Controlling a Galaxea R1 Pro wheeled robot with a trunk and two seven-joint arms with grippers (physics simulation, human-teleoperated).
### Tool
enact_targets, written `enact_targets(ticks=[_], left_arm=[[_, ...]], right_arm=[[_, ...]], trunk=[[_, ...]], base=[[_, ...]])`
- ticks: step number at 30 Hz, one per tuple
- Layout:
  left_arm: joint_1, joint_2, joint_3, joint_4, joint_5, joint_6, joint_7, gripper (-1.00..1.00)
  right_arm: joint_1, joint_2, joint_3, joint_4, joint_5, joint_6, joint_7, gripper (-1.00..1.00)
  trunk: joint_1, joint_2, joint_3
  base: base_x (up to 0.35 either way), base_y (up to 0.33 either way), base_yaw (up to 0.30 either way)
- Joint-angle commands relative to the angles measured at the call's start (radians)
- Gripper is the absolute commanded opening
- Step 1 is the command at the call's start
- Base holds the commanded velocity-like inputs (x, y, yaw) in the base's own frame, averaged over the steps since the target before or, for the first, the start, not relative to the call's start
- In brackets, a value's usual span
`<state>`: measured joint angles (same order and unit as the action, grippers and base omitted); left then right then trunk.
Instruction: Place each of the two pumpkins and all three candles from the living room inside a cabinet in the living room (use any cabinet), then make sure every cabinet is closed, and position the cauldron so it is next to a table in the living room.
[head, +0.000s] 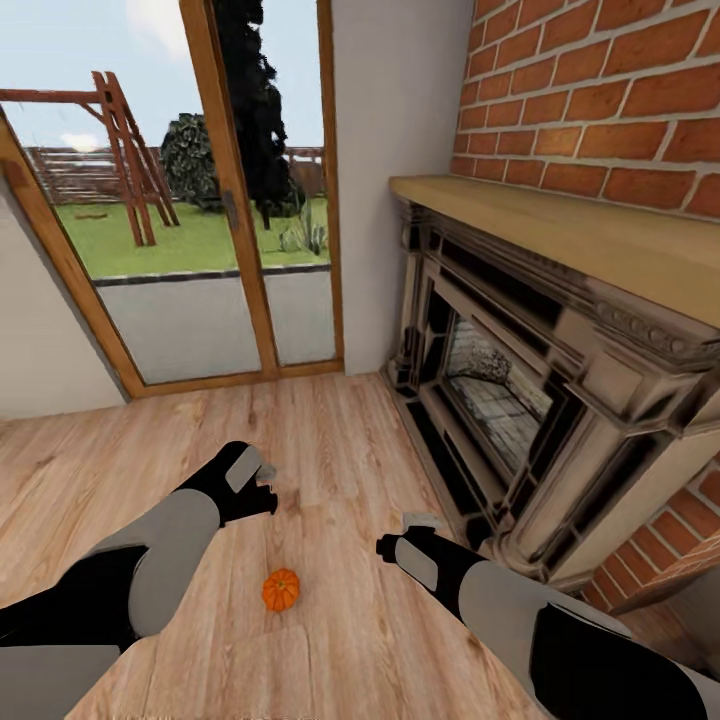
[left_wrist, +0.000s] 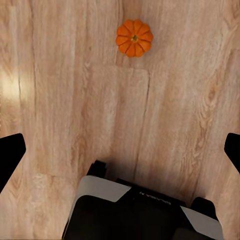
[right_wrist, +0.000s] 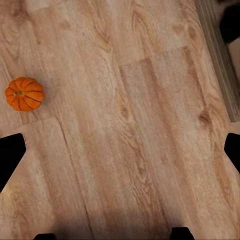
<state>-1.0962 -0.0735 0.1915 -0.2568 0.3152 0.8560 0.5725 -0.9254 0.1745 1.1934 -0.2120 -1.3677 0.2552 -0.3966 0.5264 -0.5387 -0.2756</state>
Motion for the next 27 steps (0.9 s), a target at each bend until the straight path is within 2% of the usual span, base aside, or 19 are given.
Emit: enact_targets(ticks=[1, 3, 7, 11, 12, 20, 22, 24, 27], left_arm=[[-0.001, -0.001, 0.003, -0.001, 0.008, 0.001, 0.009, 1.0], [-0.001, -0.001, 0.003, 0.005, 0.009, 0.0, 0.009, 1.0], [-0.001, -0.006, 0.003, 0.011, 0.008, -0.031, 0.009, 1.0], [-0.001, -0.011, 0.003, 0.039, 0.005, -0.17, 0.008, 1.0], [-0.001, -0.011, 0.003, 0.043, 0.004, -0.182, 0.007, 1.0], [-0.001, -0.016, -0.004, 0.039, 0.004, -0.18, 0.004, 1.0], [-0.001, -0.025, -0.006, 0.033, 0.004, -0.177, 0.005, 1.0], [-0.001, -0.053, -0.008, -0.011, 0.003, -0.146, 0.007, 1.0], [-0.001, -0.062, -0.009, -0.035, 0.002, -0.13, 0.007, 1.0]], right_arm=[[-0.001, 0.0, 0.005, -0.001, -0.002, 0.004, -0.005, 1.0], [-0.001, 0.0, 0.005, -0.001, -0.002, 0.004, -0.005, 1.0], [-0.001, 0.0, 0.005, -0.001, -0.002, 0.002, -0.005, 1.0], [-0.001, 0.0, 0.005, -0.001, -0.002, 0.0, -0.004, 1.0], [-0.001, 0.0, 0.005, -0.001, -0.002, 0.0, -0.004, 1.0], [-0.001, 0.0, 0.004, -0.001, -0.002, -0.001, -0.004, 1.0], [-0.001, 0.0, 0.004, -0.001, -0.002, -0.001, -0.004, 1.0], [-0.001, 0.0, 0.003, -0.001, -0.002, -0.002, -0.005, 1.0], [-0.001, 0.0, 0.003, -0.001, -0.002, -0.003, -0.006, 1.0]], trunk=[[0.0, -0.002, -0.002], [0.0, -0.002, -0.002], [0.016, -0.03, -0.016], [0.031, -0.058, -0.029], [0.035, -0.065, -0.032], [0.066, -0.121, -0.057], [0.073, -0.135, -0.064], [0.081, -0.149, -0.069], [0.092, -0.17, -0.077]], base=[[0.0, 0.0, 0.29], [0.0, 0.0, 0.29], [0.0, 0.0, 0.291], [0.0, 0.0, 0.144], [0.0, 0.0, 0.019], [0.0, 0.0, 0.003], [0.0, 0.0, 0.0], [0.0, 0.0, -0.086], [0.0, 0.0, -0.171]])
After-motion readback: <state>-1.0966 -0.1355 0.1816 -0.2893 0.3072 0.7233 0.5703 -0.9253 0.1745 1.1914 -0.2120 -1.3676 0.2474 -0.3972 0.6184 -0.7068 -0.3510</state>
